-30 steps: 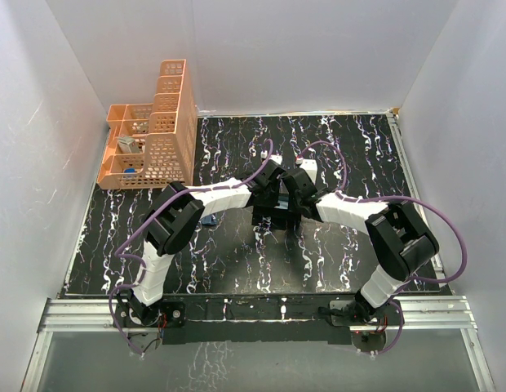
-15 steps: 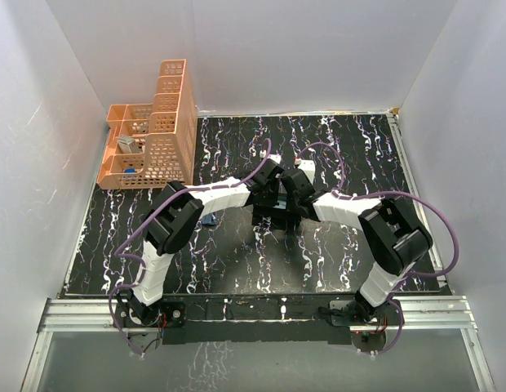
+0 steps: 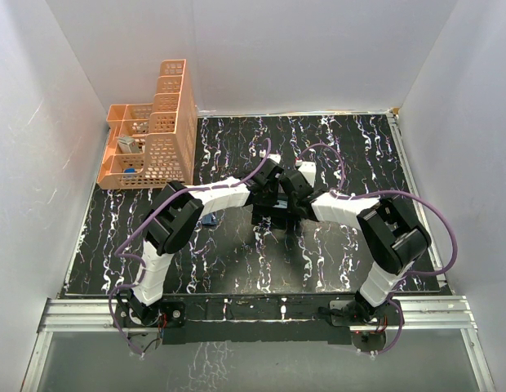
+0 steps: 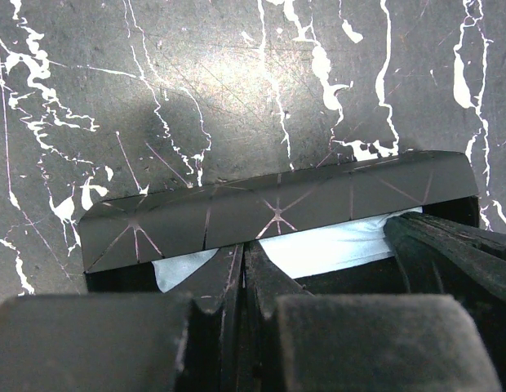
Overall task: Organize the sunglasses
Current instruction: Place the glasses cleaning cloth in the sunglasses case.
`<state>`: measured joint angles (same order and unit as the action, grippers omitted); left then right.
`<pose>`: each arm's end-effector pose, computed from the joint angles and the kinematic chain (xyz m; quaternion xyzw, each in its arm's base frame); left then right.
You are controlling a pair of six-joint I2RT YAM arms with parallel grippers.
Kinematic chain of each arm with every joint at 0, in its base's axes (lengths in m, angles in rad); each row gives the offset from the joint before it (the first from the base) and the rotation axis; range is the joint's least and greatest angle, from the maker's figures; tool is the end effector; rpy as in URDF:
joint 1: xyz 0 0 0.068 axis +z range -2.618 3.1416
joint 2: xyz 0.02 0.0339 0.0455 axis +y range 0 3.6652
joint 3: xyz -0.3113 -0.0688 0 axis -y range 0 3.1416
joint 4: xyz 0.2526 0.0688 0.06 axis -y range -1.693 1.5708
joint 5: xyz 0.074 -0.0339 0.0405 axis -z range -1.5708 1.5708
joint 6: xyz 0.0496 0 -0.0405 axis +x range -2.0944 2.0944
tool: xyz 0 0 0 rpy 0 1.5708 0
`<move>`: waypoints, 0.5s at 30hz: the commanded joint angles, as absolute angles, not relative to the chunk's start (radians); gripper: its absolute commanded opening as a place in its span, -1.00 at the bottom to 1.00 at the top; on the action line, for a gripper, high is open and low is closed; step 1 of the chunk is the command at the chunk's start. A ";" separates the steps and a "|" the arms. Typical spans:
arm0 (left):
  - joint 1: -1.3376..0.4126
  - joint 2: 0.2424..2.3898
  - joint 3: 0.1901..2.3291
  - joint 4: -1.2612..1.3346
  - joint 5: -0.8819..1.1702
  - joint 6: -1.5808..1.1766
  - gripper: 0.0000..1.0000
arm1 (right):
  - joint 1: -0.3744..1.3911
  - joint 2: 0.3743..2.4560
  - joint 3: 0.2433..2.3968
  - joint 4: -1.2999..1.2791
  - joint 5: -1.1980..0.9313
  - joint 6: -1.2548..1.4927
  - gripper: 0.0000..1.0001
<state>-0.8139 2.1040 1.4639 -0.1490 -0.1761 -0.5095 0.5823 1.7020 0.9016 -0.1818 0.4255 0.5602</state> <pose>0.3518 -0.3598 0.1917 0.1065 0.9154 -0.1690 0.3494 0.3001 0.1731 0.1835 0.0509 0.9360 -0.0167 0.3478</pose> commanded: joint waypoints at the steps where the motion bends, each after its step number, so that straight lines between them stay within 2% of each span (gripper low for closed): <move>1: -0.836 2.117 1.457 -0.195 -0.214 -0.503 -1.00 | 0.601 1.686 0.946 -0.273 0.517 0.566 -1.00; 8: -0.836 2.109 1.446 -0.191 -0.216 -0.503 -1.00 | 0.616 1.679 0.973 -0.347 0.570 0.558 -1.00; 15: -0.837 2.105 1.447 -0.190 -0.211 -0.505 -1.00 | 0.618 1.605 0.920 -0.226 0.515 0.526 -1.00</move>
<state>-0.8135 2.1040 1.4616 -0.1417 -0.1776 -0.5098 0.6048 1.6844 0.9188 -0.2844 0.4858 0.5575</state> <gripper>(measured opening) 0.007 0.007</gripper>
